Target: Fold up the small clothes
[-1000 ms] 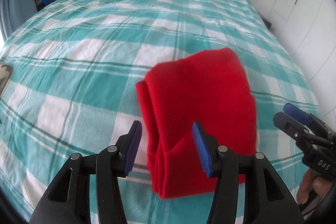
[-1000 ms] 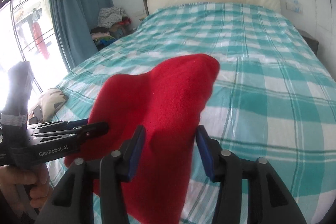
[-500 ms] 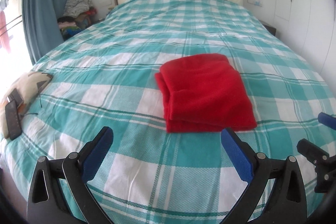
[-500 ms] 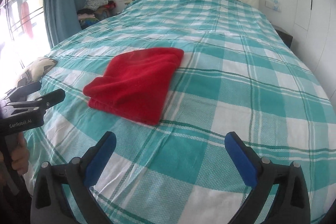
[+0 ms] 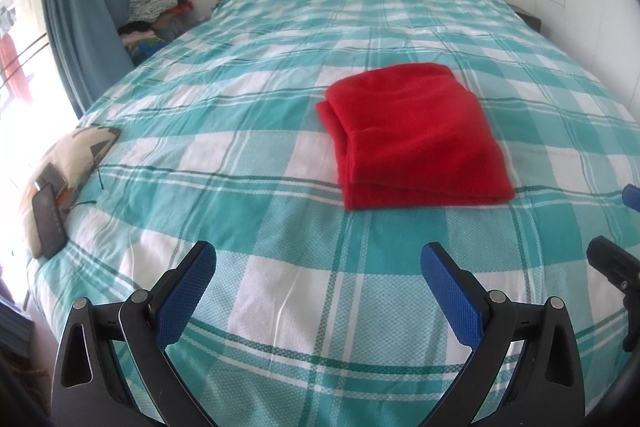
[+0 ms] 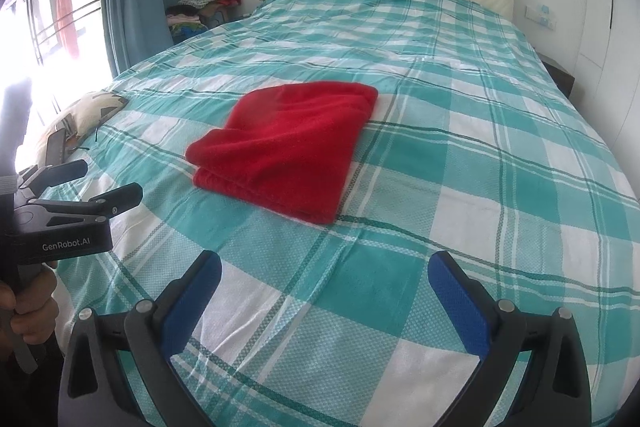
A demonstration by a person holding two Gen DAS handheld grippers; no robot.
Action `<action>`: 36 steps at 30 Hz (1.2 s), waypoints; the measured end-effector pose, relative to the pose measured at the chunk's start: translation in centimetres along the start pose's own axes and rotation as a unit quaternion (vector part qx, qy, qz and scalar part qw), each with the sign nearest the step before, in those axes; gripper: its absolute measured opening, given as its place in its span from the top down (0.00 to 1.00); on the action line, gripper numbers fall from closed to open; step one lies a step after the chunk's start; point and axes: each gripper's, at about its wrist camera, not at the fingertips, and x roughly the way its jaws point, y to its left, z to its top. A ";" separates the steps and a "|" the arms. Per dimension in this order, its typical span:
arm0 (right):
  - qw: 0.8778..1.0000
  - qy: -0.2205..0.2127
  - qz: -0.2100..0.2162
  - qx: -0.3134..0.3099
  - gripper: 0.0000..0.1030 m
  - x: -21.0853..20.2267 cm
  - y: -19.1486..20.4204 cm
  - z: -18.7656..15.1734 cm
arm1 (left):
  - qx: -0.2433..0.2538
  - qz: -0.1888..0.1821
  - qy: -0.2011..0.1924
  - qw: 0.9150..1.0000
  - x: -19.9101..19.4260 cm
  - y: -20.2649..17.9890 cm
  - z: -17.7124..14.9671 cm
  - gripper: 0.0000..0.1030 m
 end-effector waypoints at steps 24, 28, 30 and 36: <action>0.998 -0.025 -0.047 -0.018 0.01 -3.5 2.1 -2.7 | -0.029 -0.018 0.001 0.999 -2.3 0.7 -3.3 0.00; 0.998 -0.026 -0.046 -0.023 0.01 -3.4 2.3 -2.8 | -0.032 -0.011 0.004 0.999 -2.1 0.7 -3.3 0.00; 0.998 -0.024 -0.045 -0.026 0.01 -3.3 2.4 -2.9 | -0.033 -0.008 0.005 0.999 -2.0 0.8 -3.3 0.00; 0.999 -0.017 -0.038 -0.025 0.01 -2.9 2.4 -3.1 | -0.028 -0.006 0.005 1.000 -1.9 0.6 -3.4 0.00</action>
